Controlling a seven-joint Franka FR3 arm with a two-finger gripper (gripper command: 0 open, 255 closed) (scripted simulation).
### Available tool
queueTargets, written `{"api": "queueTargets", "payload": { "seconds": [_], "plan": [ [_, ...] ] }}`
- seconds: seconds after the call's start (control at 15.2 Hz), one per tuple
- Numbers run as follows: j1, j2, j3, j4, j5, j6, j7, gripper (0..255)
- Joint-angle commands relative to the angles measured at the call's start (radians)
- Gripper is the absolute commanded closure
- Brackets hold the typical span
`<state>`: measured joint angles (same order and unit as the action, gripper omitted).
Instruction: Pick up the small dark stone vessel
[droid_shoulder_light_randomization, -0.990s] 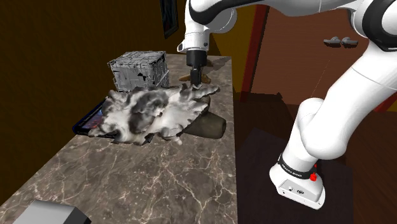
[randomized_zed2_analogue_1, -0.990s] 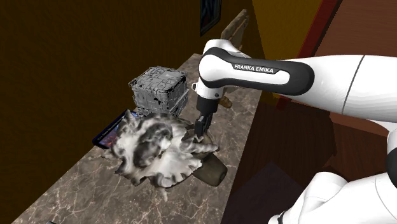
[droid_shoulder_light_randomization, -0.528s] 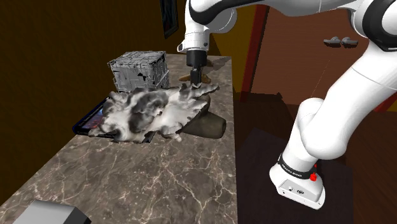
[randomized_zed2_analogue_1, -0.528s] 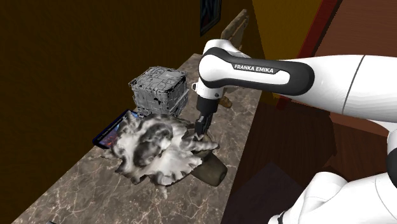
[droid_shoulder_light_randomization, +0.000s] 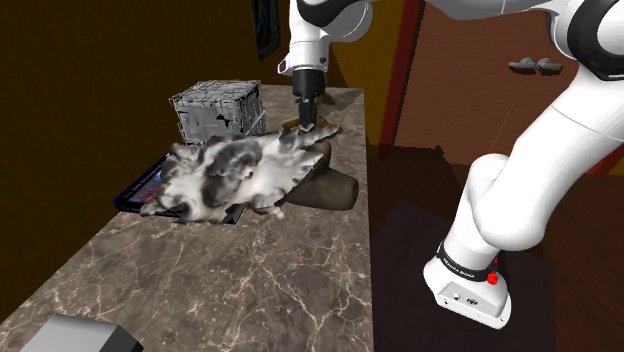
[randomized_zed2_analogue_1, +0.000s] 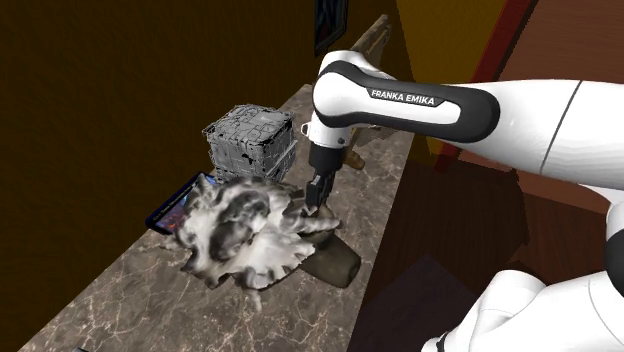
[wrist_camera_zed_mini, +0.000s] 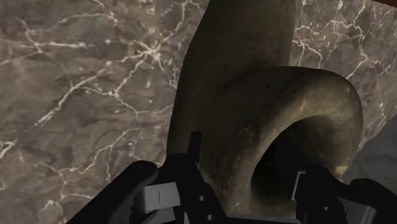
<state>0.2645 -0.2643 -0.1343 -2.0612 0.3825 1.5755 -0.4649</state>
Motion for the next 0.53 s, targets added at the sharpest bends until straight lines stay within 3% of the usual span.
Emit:
{"api": "queueTargets", "payload": {
  "seconds": [0.0,0.46],
  "plan": [
    [0.0,-0.006,-0.001,0.022,0.0,-0.023,0.01,255],
    [0.001,0.0,-0.005,0.119,0.002,-0.109,0.041,255]
  ]
}}
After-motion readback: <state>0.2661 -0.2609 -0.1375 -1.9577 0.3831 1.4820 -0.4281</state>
